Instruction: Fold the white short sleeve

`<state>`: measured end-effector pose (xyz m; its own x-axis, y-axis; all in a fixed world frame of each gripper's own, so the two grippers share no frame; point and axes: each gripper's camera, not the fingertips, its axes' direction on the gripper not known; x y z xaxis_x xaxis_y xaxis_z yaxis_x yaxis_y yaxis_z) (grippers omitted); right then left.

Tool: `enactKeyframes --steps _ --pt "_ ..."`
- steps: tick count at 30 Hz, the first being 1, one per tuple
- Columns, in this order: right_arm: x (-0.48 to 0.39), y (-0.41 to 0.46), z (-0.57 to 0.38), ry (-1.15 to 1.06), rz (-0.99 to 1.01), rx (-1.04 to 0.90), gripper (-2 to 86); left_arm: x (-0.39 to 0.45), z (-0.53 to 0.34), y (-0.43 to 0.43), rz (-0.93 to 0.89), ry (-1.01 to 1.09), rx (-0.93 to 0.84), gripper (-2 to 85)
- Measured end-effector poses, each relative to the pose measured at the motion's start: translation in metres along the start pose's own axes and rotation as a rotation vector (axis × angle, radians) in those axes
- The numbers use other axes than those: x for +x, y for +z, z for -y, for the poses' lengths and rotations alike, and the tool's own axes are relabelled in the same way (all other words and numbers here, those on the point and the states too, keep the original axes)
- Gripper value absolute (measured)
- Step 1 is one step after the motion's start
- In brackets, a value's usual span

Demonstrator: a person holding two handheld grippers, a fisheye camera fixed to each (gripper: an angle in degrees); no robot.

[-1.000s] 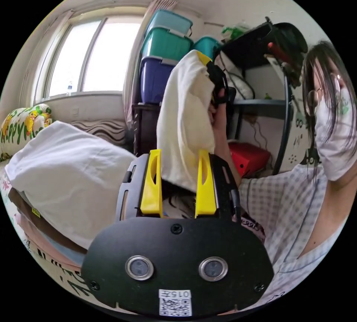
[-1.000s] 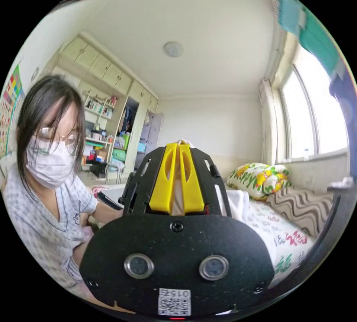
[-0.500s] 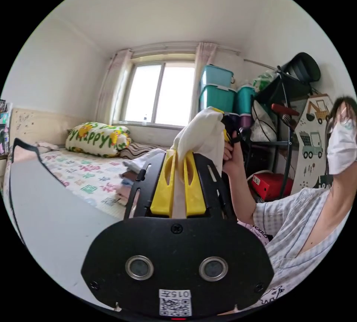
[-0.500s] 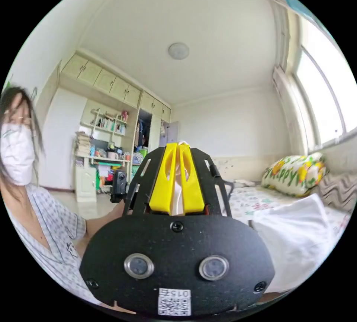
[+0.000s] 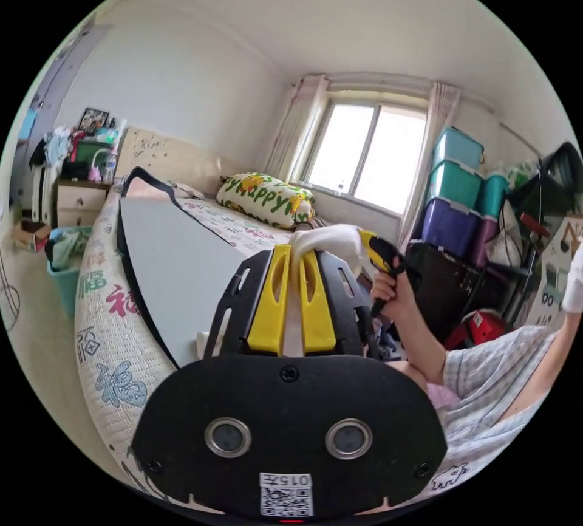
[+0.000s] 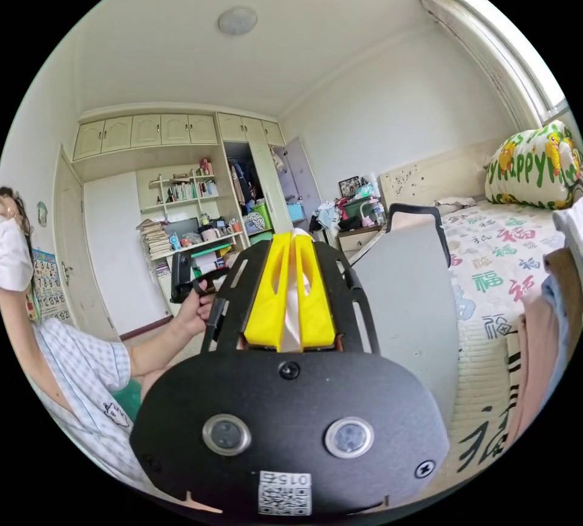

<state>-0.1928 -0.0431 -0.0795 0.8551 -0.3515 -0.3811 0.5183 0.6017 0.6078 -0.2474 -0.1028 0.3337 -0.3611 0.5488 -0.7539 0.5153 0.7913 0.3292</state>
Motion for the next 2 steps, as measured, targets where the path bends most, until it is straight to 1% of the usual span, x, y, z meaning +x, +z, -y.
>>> enactKeyframes --steps 2 --pt "0.0128 0.0138 -0.0154 -0.018 -0.015 -0.057 0.0 -0.0067 -0.0030 -0.0109 0.001 -0.011 0.025 0.2"
